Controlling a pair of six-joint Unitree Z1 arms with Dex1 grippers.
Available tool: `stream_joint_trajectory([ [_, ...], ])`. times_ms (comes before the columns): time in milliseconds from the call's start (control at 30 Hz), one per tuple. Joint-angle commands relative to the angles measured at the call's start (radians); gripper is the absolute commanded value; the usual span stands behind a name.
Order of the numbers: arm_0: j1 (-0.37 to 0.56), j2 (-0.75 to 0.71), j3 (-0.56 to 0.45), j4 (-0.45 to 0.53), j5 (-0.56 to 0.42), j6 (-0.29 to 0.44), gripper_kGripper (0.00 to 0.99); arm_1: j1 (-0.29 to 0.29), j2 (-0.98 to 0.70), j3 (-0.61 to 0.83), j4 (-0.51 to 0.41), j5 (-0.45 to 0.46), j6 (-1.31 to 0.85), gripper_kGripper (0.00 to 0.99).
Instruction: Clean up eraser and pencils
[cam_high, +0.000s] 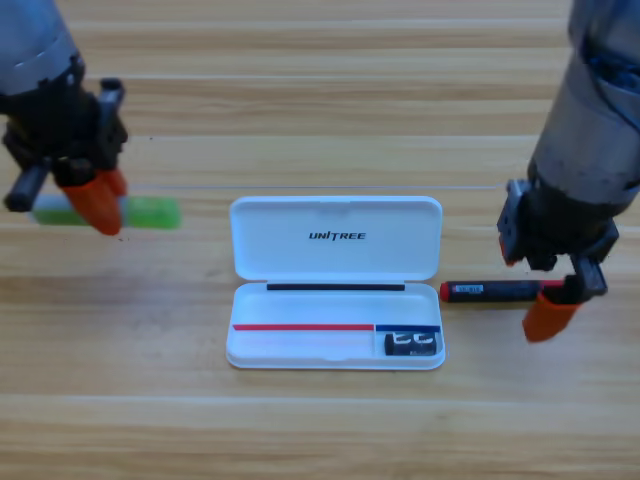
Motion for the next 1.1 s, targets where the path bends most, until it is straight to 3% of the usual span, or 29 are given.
stream_joint_trajectory([
  [33, -0.101, 0.108, -0.051, 0.007, -0.064, -0.046, 0.000, -0.183, 0.108, 0.070, -0.152, -0.025, -0.066, 0.805],
  [300, -0.136, 0.288, -0.135, 0.003, -0.174, -0.077, 0.000, -0.208, 0.240, 0.030, -0.240, -0.005, -0.129, 0.805],
  [633, -0.164, 0.436, -0.218, -0.008, -0.188, -0.095, 0.000, -0.208, 0.330, -0.020, -0.247, 0.010, -0.146, 0.799],
  [733, -0.170, 0.462, -0.235, -0.013, -0.193, -0.100, 0.000, -0.208, 0.346, -0.027, -0.247, 0.008, -0.158, 0.667],
  [900, -0.177, 0.495, -0.253, -0.017, -0.196, -0.101, 0.000, -0.209, 0.352, -0.020, -0.247, 0.011, -0.180, 0.003],
  [1100, -0.184, 0.528, -0.267, -0.028, -0.200, -0.104, 0.000, -0.209, 0.341, -0.017, -0.241, 0.016, -0.186, 0.000],
])
